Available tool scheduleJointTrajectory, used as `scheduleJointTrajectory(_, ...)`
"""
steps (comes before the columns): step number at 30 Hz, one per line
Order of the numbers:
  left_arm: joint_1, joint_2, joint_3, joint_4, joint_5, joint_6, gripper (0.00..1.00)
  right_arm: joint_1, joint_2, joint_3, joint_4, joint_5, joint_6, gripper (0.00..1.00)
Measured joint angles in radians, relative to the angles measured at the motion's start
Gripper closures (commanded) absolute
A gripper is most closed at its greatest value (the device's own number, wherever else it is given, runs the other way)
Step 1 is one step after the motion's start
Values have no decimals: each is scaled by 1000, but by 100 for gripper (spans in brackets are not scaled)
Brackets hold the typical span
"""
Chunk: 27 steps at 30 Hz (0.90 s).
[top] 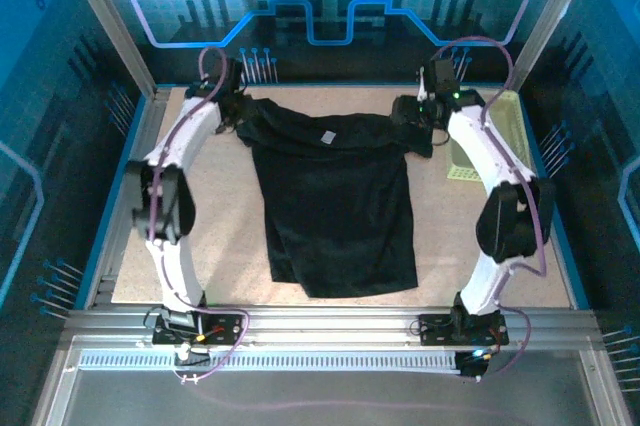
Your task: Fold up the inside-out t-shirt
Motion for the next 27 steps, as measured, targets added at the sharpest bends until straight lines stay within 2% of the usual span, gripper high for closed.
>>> scheduleJointTrajectory(5, -125, -267, -395, 107, 33, -55, 32, 71, -143, -318, 73, -83, 57, 22)
scheduleJointTrajectory(10, -217, -336, -667, 182, 88, -105, 38, 174, -162, -547, 124, -129, 113, 23)
scheduleJointTrajectory(13, -251, -336, -758, 200, 105, -130, 43, 218, -162, -625, 149, -130, 146, 24)
scheduleJointTrajectory(17, -277, -367, -846, 223, 115, -160, 47, 222, -166, -686, 175, -110, 195, 24)
scheduleJointTrajectory(21, -299, -465, -914, 212, 114, -189, 47, 222, -191, -717, 188, -82, 236, 24)
scheduleJointTrajectory(27, -395, -633, -1001, 169, 119, -252, 50, 223, -245, -765, 192, -53, 266, 24)
